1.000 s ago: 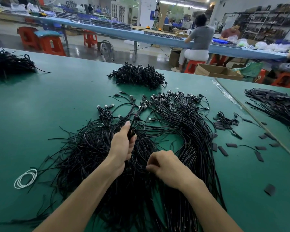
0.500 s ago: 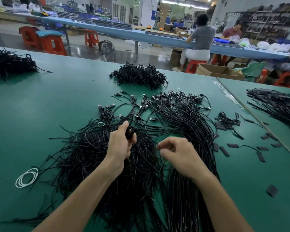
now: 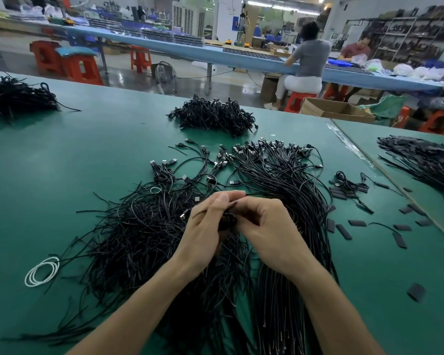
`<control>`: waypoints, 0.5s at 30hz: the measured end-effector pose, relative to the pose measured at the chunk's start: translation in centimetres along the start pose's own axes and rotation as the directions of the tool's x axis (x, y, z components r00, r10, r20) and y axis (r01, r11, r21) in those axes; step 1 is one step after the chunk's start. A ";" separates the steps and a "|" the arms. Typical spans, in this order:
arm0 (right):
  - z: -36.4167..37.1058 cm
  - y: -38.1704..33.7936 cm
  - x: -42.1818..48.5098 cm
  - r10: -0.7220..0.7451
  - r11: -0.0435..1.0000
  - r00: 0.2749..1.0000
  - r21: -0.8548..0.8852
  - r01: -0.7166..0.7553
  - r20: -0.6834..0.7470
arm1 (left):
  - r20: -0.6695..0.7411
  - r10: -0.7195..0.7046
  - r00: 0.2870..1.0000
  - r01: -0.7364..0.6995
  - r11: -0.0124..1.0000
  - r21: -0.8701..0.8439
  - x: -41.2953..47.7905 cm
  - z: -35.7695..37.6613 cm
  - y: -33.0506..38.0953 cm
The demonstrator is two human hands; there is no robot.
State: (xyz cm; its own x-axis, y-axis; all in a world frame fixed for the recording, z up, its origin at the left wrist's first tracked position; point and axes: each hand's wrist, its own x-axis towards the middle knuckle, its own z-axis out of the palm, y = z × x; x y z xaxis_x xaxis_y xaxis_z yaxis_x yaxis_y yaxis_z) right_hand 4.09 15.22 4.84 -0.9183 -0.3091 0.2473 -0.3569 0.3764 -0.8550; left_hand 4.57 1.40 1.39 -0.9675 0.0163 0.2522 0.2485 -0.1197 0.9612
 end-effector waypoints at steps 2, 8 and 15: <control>-0.2 -0.3 -0.1 0.010 1.000 0.998 -0.027 -0.008 0.067 | -0.028 -0.010 1.000 0.009 0.999 -0.038 0.0 0.0 0.2; 0.5 -0.6 -0.6 0.088 0.996 0.995 -0.010 -0.088 -0.045 | -0.144 0.002 0.990 0.000 1.000 0.011 0.1 0.3 -0.3; 1.7 -0.5 -0.9 0.057 0.981 0.984 -0.176 -0.087 -0.171 | -0.189 -0.071 0.979 0.071 0.997 -0.007 0.3 0.0 -0.8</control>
State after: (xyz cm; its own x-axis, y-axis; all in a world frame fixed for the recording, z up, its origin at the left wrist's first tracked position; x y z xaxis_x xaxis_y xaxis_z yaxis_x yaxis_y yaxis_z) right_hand 5.43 13.86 4.29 -0.9527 -0.1337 0.2728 -0.3003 0.5493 -0.7798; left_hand 4.04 1.48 0.68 -0.9739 -0.1636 0.1572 0.1786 -0.1254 0.9759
